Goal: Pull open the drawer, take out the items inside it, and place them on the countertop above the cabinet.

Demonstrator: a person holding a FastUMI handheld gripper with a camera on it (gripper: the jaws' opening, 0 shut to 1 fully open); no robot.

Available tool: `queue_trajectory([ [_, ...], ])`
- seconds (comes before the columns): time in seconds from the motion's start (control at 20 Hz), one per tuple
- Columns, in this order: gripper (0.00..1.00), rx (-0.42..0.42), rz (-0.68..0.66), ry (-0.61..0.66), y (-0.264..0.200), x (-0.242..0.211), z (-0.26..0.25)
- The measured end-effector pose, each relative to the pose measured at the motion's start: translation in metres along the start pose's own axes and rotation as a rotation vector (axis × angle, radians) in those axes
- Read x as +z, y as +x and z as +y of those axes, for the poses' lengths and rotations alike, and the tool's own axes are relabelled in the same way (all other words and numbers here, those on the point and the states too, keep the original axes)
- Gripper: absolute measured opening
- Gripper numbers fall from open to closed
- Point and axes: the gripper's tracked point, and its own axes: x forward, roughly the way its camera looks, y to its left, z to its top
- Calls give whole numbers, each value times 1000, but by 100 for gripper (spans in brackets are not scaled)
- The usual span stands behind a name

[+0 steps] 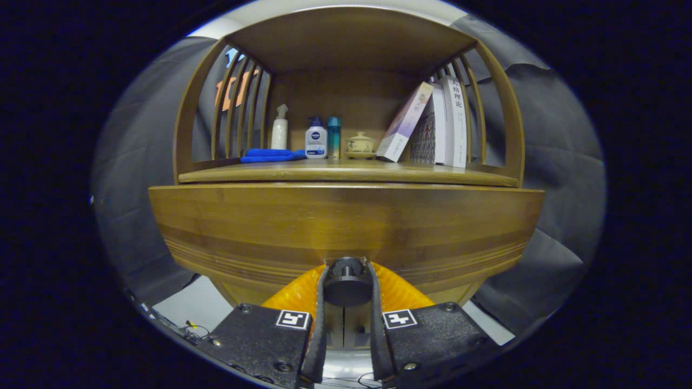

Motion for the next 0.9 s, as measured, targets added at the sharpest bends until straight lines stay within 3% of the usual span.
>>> queue_trajectory([
  [0.9,36,31,28,-2,-113,-37,-3],
])
